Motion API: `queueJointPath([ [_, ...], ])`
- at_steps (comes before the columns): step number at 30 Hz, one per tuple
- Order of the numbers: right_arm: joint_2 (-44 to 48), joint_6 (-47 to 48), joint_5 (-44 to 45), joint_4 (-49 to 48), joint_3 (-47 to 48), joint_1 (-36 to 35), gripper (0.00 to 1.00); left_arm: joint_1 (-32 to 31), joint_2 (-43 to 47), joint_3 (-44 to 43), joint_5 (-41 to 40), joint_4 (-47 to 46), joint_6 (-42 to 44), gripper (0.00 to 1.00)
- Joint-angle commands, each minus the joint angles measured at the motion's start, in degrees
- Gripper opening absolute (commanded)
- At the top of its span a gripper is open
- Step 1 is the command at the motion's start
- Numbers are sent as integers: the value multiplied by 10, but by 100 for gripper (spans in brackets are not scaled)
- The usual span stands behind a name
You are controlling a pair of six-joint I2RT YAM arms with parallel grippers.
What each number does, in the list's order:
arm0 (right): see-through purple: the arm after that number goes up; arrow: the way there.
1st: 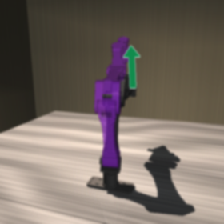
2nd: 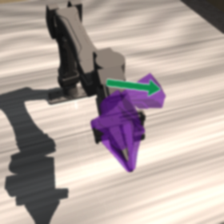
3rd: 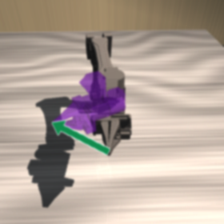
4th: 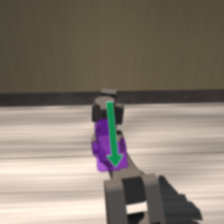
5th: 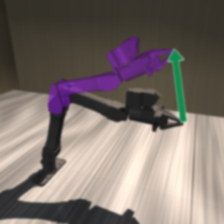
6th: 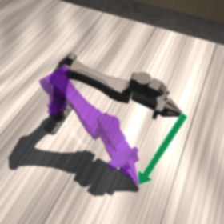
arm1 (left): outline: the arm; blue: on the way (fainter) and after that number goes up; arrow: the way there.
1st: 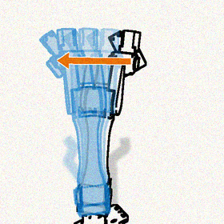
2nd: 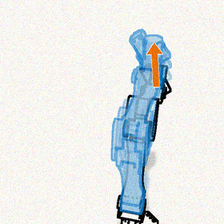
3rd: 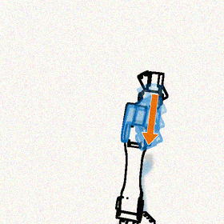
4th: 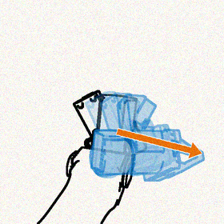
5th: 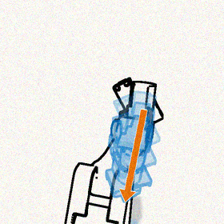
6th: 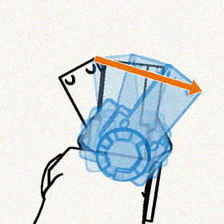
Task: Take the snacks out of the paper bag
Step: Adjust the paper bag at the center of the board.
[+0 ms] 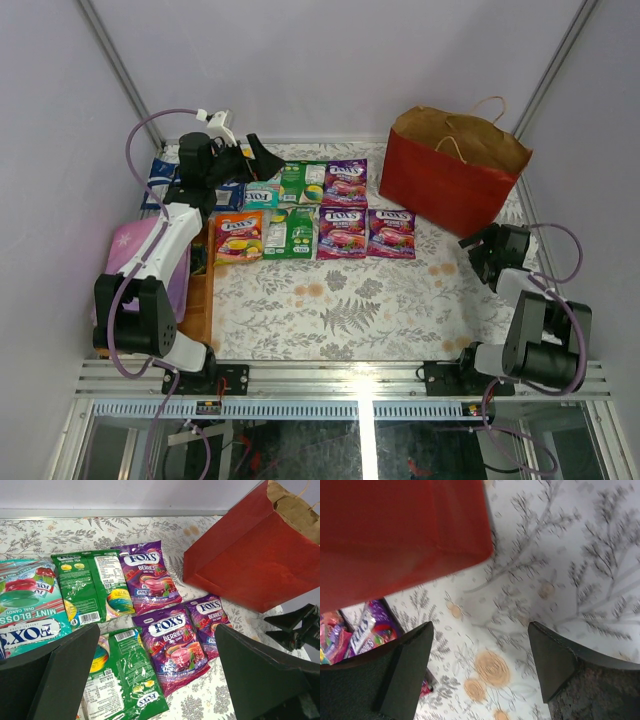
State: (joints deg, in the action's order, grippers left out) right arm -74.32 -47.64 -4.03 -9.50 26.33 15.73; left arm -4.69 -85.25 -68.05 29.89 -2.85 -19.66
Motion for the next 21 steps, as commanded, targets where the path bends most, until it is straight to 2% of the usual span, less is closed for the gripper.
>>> queueJointPath([
  [1, -52, 7, -3, -75, 49, 3, 83, 9, 3, -9, 13, -16, 10, 100],
  [6, -97, 25, 6, -94, 92, 3, 80, 10, 2, -8, 15, -17, 10, 100],
  [14, -171, 97, 36, -46, 217, 3, 79, 12, 1, -8, 17, -18, 10, 100],
  [21, -257, 109, -13, -55, 299, 3, 77, 13, -3, -9, 16, -15, 10, 100],
])
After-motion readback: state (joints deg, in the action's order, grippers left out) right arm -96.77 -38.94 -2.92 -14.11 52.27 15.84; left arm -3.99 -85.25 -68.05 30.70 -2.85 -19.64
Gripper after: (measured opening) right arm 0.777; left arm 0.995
